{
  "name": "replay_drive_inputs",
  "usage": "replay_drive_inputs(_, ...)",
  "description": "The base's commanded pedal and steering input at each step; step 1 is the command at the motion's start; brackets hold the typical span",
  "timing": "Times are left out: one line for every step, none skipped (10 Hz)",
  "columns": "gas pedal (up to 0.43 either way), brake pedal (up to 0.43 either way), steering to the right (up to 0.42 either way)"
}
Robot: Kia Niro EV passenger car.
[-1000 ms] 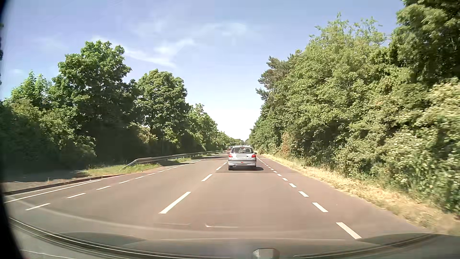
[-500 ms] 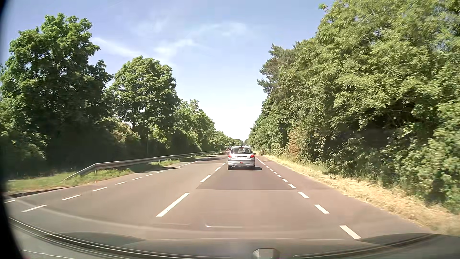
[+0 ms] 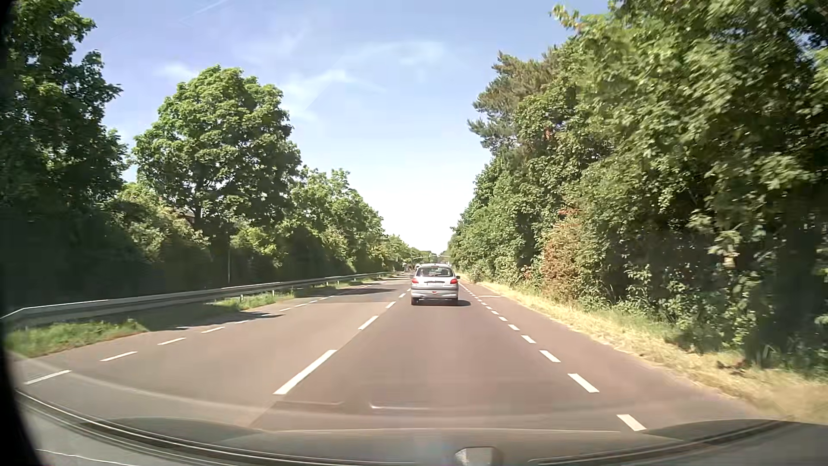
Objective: Follow the waypoints while adhering to traffic rules and regulations
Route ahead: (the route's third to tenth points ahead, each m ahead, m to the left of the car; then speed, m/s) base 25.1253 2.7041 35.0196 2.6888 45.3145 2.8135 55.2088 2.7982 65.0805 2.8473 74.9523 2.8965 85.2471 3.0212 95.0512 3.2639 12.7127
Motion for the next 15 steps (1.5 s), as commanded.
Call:
replay_drive_inputs(0.098,0.03,0.0)
replay_drive_inputs(0.098,0.03,0.0)
replay_drive_inputs(0.087,0.03,0.0)
replay_drive_inputs(0.087,0.03,0.0)
replay_drive_inputs(0.087,0.03,0.0)
replay_drive_inputs(0.079,0.03,0.0)
replay_drive_inputs(0.079,0.03,0.0)
replay_drive_inputs(0.079,0.037,0.0)
replay_drive_inputs(0.067,0.03,0.0)
replay_drive_inputs(0.067,0.03,0.0)
replay_drive_inputs(0.067,0.03,0.0)
replay_drive_inputs(0.067,0.03,0.0)
replay_drive_inputs(0.067,0.03,0.0)
replay_drive_inputs(0.059,0.03,0.0)
replay_drive_inputs(0.059,0.03,0.0)
